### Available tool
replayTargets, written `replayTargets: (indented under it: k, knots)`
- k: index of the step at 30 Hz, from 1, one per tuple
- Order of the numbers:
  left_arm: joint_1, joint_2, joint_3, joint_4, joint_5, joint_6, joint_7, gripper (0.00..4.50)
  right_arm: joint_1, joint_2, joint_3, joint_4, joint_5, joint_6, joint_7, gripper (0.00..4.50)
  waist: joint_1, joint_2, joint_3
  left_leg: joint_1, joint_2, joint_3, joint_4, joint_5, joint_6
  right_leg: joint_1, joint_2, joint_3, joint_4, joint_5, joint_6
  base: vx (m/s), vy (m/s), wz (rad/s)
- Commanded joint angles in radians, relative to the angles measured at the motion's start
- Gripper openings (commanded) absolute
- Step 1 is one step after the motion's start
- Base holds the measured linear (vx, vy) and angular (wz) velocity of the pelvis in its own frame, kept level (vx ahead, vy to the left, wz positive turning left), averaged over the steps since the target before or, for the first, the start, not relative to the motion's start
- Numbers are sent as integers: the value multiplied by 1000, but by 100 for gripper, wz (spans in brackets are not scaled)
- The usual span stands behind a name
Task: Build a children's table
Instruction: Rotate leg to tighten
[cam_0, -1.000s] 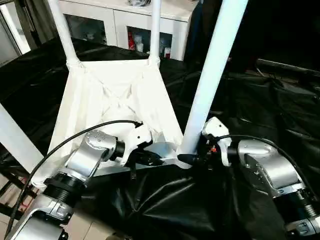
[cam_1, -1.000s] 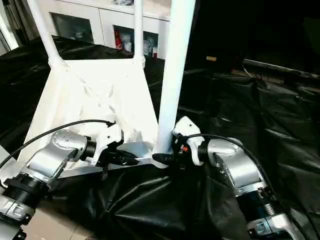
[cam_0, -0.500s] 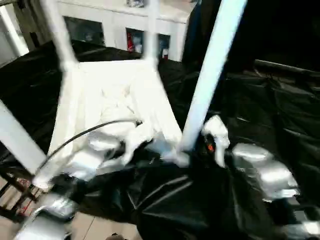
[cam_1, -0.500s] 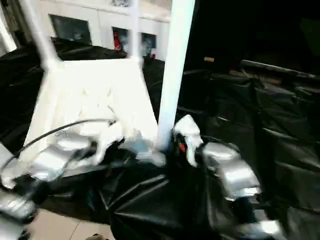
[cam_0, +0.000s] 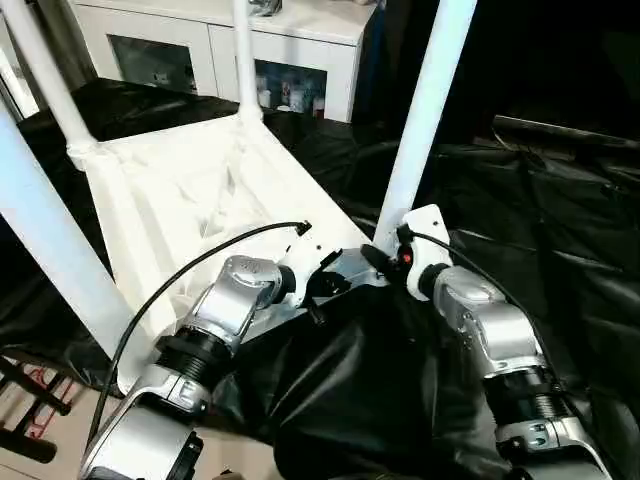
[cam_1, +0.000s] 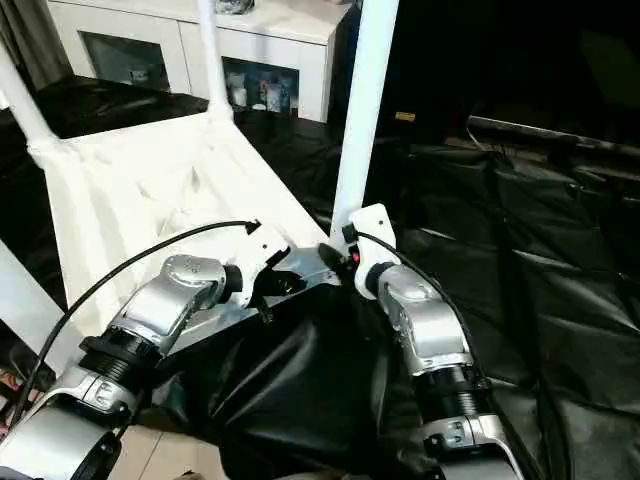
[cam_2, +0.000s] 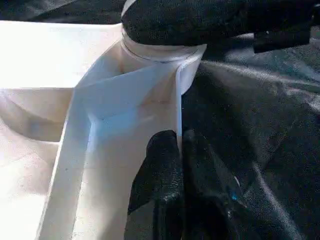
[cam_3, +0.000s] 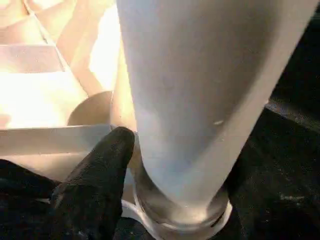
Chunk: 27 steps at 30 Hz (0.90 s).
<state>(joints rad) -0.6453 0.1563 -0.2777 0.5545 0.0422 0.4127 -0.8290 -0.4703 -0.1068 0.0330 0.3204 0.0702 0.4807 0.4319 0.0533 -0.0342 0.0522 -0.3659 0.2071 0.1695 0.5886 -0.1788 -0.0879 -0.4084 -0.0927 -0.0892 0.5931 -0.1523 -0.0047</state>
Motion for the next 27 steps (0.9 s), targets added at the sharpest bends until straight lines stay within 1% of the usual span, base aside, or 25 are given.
replayTargets:
  k: [1, 2, 3, 4, 5, 6, 7, 8, 9, 10, 11, 12, 13, 14, 15, 16, 17, 19, 20, 21, 23, 25, 26, 27]
  knots:
    - [-12, -33, -12, -58, -41, -80, -41, 0, 19, 33, 99, -11, 61, 36, 132, 334, 3, -3, -63, 5, 15, -2, -75, -258, 16, 48, -50, 41, -89, -423, -113, 0, 0, 0]
    - [-3, -19, -18, -70, -45, -78, -65, 0, 27, 9, 111, -28, 65, 33, 174, 344, 3, -4, -63, 4, 16, -1, -75, -259, 17, 47, -51, 42, -88, -422, -113, 0, 0, 0]
    - [17, 15, -32, -91, -52, -109, -125, 0, 44, -43, 131, -64, 69, 28, 251, 359, 6, -5, -64, 4, 18, -3, -76, -253, 21, 50, -51, 42, -87, -412, -113, 0, 0, 0]
    - [22, 25, -34, -97, -56, -116, -143, 0, 48, -57, 135, -73, 70, 29, 272, 370, 7, -5, -63, 3, 19, 0, -75, -247, 29, 49, -50, 45, -85, -393, -117, 0, 0, 0]
    - [29, 40, -37, -107, -62, -109, -166, 0, 54, -84, 145, -87, 67, 29, 307, 376, 7, -3, -62, 4, 19, 0, -76, -251, 29, 46, -50, 45, -86, -398, -119, 0, 0, 0]
    - [36, 56, -41, -115, -63, -120, -190, 0, 60, -113, 159, -100, 61, 23, 340, 381, 8, -4, -62, 4, 19, -1, -76, -253, 29, 50, -50, 44, -85, -407, -118, 0, 0, 0]
    - [40, 67, -44, -121, -64, -129, -206, 0, 65, -134, 170, -108, 58, 17, 361, 389, 9, -3, -62, 5, 20, 0, -76, -256, 29, 48, -52, 44, -87, -414, -118, 0, 0, 0]
    - [40, 67, -44, -121, -64, -129, -206, 0, 65, -134, 170, -108, 58, 17, 361, 389, 8, -2, -60, 6, 20, -1, -77, -263, 25, 46, -52, 44, -88, -428, -118, 0, 0, 0]
    - [55, 102, -50, -146, -77, -126, -268, 0, 75, -190, 186, -129, 67, 17, 432, 389, 10, -3, -62, 8, 22, -3, -76, -265, 20, 49, -53, 44, -86, -427, -121, 0, 0, 0]
    - [55, 102, -50, -146, -77, -126, -268, 0, 75, -190, 186, -129, 67, 17, 432, 389, 10, -3, -62, 8, 22, -3, -76, -265, 20, 49, -53, 44, -86, -427, -121, 0, 0, 0]
    - [74, 134, -56, -178, -101, -133, -343, 0, 81, -235, 197, -143, 70, 15, 495, 389, 10, -1, -60, 9, 24, -2, -77, -273, 23, 45, -51, 45, -85, -415, -130, 0, 0, 0]
    - [82, 148, -60, -194, -111, -129, -371, 0, 85, -253, 202, -151, 73, 16, 523, 389, 8, -1, -60, 7, 24, -2, -78, -279, 24, 46, -51, 46, -84, -406, -137, 0, 0, 0]
    - [88, 160, -62, -206, -118, -128, -395, 0, 87, -268, 206, -158, 75, 14, 546, 389, 13, 2, -60, 14, 26, 0, -77, -281, 23, 41, -51, 47, -83, -393, -147, 0, 0, 0]
    - [93, 171, -64, -216, -122, -123, -412, 0, 89, -276, 207, -163, 77, 13, 560, 389, 13, 1, -60, 15, 26, 2, -77, -278, 23, 40, -50, 49, -81, -371, -161, 0, 0, 0]
    - [93, 171, -64, -216, -122, -123, -412, 0, 89, -276, 207, -163, 77, 13, 560, 374, 16, 2, -59, 15, 26, 2, -77, -280, 23, 40, -50, 49, -80, -368, -166, 0, 0, 0]
    - [100, 188, -68, -228, -127, -118, -444, 0, 87, -285, 211, -164, 80, 15, 579, 364, 16, 1, -60, 10, 26, 0, -78, -272, 19, 45, -50, 49, -75, -357, -169, 0, 0, 0]
    - [100, 188, -68, -228, -127, -118, -444, 0, 87, -285, 211, -164, 80, 15, 579, 356, 17, 2, -60, 10, 26, 0, -79, -269, 18, 46, -50, 49, -75, -355, -169, 0, 0, 0]
    - [102, 193, -67, -230, -126, -118, -456, 0, 84, -287, 216, -162, 85, 18, 587, 356, 17, 2, -60, 12, 26, 1, -78, -266, 15, 45, -50, 49, -74, -348, -172, 0, 0, 0]
    - [102, 194, -67, -230, -126, -117, -456, 0, 84, -287, 218, -163, 86, 19, 588, 342, 18, 1, -61, 11, 26, 1, -78, -264, 14, 45, -51, 50, -74, -346, -172, 0, 0, 0]
    - [102, 195, -66, -231, -126, -115, -453, 0, 84, -284, 223, -165, 89, 21, 587, 318, 20, -1, -61, 10, 25, 1, -77, -260, 13, 47, -51, 49, -73, -348, -170, 0, 0, 0]
    - [101, 196, -65, -231, -125, -114, -448, 0, 86, -278, 226, -170, 91, 23, 586, 309, 23, 0, -61, 10, 25, 1, -77, -253, 12, 47, -52, 50, -73, -347, -169, 0, 0, 0]
    - [98, 189, -60, -223, -116, -114, -427, 0, 90, -261, 228, -175, 92, 28, 577, 286, 25, 0, -62, 11, 25, 2, -77, -251, 10, 47, -51, 50, -72, -342, -170, 0, 0, 0]
    - [96, 186, -57, -219, -113, -114, -420, 0, 92, -258, 228, -175, 92, 29, 574, 286, 25, -1, -61, 10, 25, 1, -78, -251, 9, 48, -51, 50, -72, -343, -168, 0, 0, 0]
    - [94, 181, -52, -215, -112, -107, -408, 0, 93, -251, 226, -174, 89, 26, 564, 270, 26, -1, -61, 10, 24, 1, -78, -254, 8, 47, -51, 50, -73, -350, -166, 0, 0, 0]
